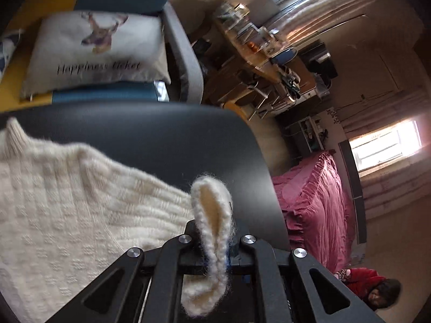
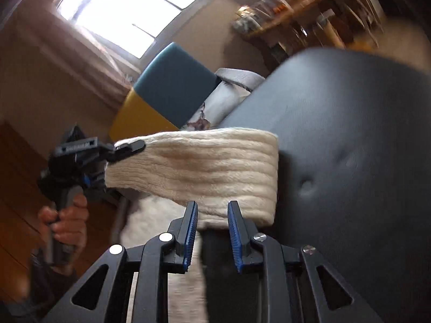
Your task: Fold clothes
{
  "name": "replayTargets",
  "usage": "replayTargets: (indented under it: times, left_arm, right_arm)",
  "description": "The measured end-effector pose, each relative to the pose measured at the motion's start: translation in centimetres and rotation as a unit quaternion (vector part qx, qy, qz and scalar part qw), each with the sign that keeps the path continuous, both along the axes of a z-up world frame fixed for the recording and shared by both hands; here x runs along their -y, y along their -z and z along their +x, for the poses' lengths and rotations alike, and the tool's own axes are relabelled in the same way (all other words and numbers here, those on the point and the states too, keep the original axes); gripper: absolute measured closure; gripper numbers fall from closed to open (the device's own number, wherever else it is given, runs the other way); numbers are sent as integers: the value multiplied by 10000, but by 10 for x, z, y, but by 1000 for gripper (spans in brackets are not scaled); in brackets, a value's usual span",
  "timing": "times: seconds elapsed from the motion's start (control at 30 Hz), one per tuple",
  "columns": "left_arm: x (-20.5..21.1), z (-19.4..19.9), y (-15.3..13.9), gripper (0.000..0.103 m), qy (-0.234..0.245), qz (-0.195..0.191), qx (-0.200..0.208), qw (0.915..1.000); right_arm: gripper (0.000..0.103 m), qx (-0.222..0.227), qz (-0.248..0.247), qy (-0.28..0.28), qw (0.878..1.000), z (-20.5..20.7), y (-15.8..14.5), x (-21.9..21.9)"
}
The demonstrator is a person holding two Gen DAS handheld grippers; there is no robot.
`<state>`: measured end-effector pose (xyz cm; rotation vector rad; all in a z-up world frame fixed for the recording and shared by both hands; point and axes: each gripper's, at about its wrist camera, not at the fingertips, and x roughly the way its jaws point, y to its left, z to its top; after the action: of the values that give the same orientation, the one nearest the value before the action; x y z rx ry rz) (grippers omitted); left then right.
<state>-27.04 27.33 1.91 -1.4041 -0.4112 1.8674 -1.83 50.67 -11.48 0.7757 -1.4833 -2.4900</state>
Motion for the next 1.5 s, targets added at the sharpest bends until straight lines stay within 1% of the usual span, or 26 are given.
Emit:
replayTargets:
  times: [0.03,0.1,0.17,0.23,0.27,0.37,0.47,0.5,0.53,0.57,0.63,0.67,0.7,0.77,0.8,0.9,1.0,1.1,1.17,1.23,1.33,1.43,1.5]
  left_arm:
    - [5,-4,-16,96,-1,13,-173,9998]
    - [20,-14,-46,96,-66,-9,-534,9986]
    - [34,-18,-71,96,-143,-7,-797,9967]
    - [51,-20,-91,96,-184,3,-1027,9945]
    - [60,-20,-100,96,-231,-27,-1146,9931]
    - [85,-23,-115,96,-349,-37,-1306,9908]
    - [112,-24,-123,96,-488,18,-1359,9895]
    - [121,-23,-124,96,-563,42,-1365,9890]
    - [130,-23,-125,96,-610,109,-1343,9890]
    - [140,-24,-125,96,-665,174,-1329,9887]
    - [158,-22,-128,96,-774,287,-1326,9877]
    - [167,-22,-129,96,-810,339,-1340,9871]
    - [176,-21,-130,96,-849,392,-1353,9864]
    - [195,-17,-132,95,-914,515,-1373,9850]
    - [205,-16,-132,96,-953,555,-1382,9842]
    - [239,-10,-126,96,-1083,616,-1375,9826]
    - [276,-7,-102,96,-1309,559,-1224,9822]
    - [312,-11,-58,95,-1638,342,-905,9817]
    - [332,-15,-21,95,-1883,61,-621,9801]
    - [350,-18,18,95,-2134,-253,-340,9761]
    - [370,-19,74,95,-2342,-482,198,9708]
    - [380,-10,113,95,-2361,-527,598,9685]
    - [388,-4,129,95,-2341,-272,891,9677]
  right_arm:
    - [78,-158,-661,59,9977,4,9,-5]
    - [74,-426,-1677,87,9849,7,25,-5]
    - [72,-631,-2467,80,9670,4,38,5]
    - [68,-723,-3042,76,9498,-4,49,18]
    - [68,-728,-3257,64,9426,-11,53,25]
    - [62,-751,-3840,95,9202,-34,63,49]
    - [48,-619,-4303,233,9002,-59,72,75]
    - [40,-571,-4408,267,8954,-67,75,83]
    - [35,-502,-4510,314,8906,-75,78,90]
    - [32,-449,-4602,353,8860,-82,81,98]
    - [22,-386,-4753,427,8779,-95,87,111]
    - [19,-353,-4788,486,8759,-99,89,116]
    - [17,-318,-4793,536,8755,-105,91,118]
    - [16,-248,-4802,637,8745,-115,95,123]
    - [16,-213,-4762,677,8765,-120,96,125]
    - [16,-114,-4445,748,8926,-131,92,123]
    - [16,-3,-3970,827,9141,-132,86,118]
    - [18,51,-3616,720,9295,-136,81,119]
    - [18,115,-3335,578,9409,-140,74,122]
    - [18,180,-3052,398,9513,-141,68,127]
    - [18,285,-2700,222,9622,-145,66,133]
    - [18,380,-2556,117,9660,-145,66,135]
    - [18,446,-2446,31,9686,-147,65,136]
